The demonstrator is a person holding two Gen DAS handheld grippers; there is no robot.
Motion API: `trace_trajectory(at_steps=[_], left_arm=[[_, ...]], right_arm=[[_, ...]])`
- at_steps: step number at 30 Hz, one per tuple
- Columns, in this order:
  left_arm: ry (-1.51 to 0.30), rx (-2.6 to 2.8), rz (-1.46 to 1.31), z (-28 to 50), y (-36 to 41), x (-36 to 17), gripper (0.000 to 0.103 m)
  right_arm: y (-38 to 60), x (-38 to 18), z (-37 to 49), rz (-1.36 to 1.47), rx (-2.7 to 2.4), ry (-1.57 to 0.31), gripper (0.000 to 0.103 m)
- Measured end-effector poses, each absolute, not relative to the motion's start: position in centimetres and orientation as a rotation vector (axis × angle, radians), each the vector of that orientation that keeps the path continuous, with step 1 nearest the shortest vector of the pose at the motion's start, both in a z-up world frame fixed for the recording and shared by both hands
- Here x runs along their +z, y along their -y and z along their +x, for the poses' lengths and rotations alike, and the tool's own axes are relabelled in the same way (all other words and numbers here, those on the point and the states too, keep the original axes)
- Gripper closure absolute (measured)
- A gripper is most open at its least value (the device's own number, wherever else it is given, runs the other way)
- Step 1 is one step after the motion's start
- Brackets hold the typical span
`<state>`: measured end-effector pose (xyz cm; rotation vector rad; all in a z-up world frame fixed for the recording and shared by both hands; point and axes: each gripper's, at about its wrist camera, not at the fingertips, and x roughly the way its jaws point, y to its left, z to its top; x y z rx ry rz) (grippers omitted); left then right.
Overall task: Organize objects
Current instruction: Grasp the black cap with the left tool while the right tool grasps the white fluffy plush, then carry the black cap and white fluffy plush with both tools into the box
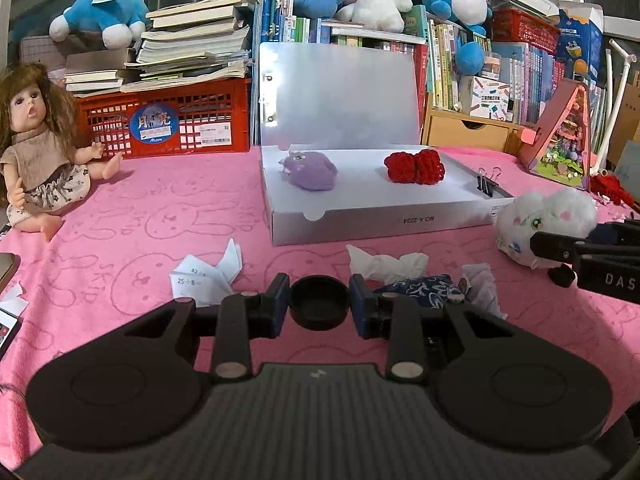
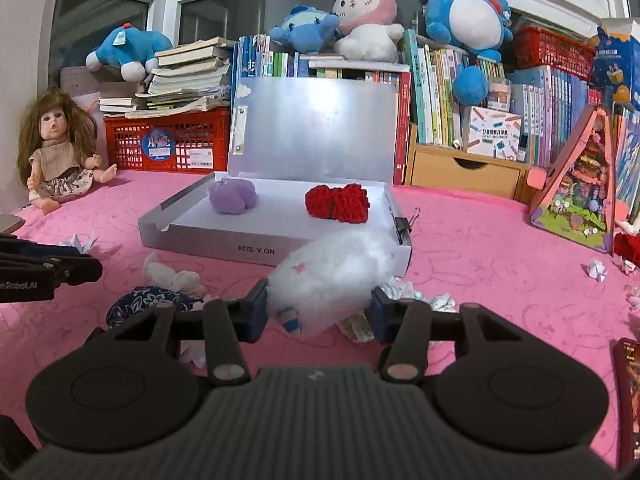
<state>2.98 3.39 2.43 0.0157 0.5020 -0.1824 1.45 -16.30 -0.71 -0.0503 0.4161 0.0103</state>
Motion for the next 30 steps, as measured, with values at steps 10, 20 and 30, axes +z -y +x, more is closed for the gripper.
trace_trajectory(at_steps=[10,20,30], left_arm=[[-0.497,-0.187,0.008,3.3,-3.3,2.7,0.065],[-0.482,-0.197,0.001,3.9,-3.1,3.3,0.065],[-0.466,-0.222,-0.014,5.9,-2.6,4.8,0.065]], right_arm=[[15.7,-0.4,1.1,-0.079,0.021,-0.401,0.055],[16.2,0.8,1.0,-0.067,0.001,-0.348,0.061],[16.8,2.6,2.5,-0.052,0.001,-0.311,0.061]])
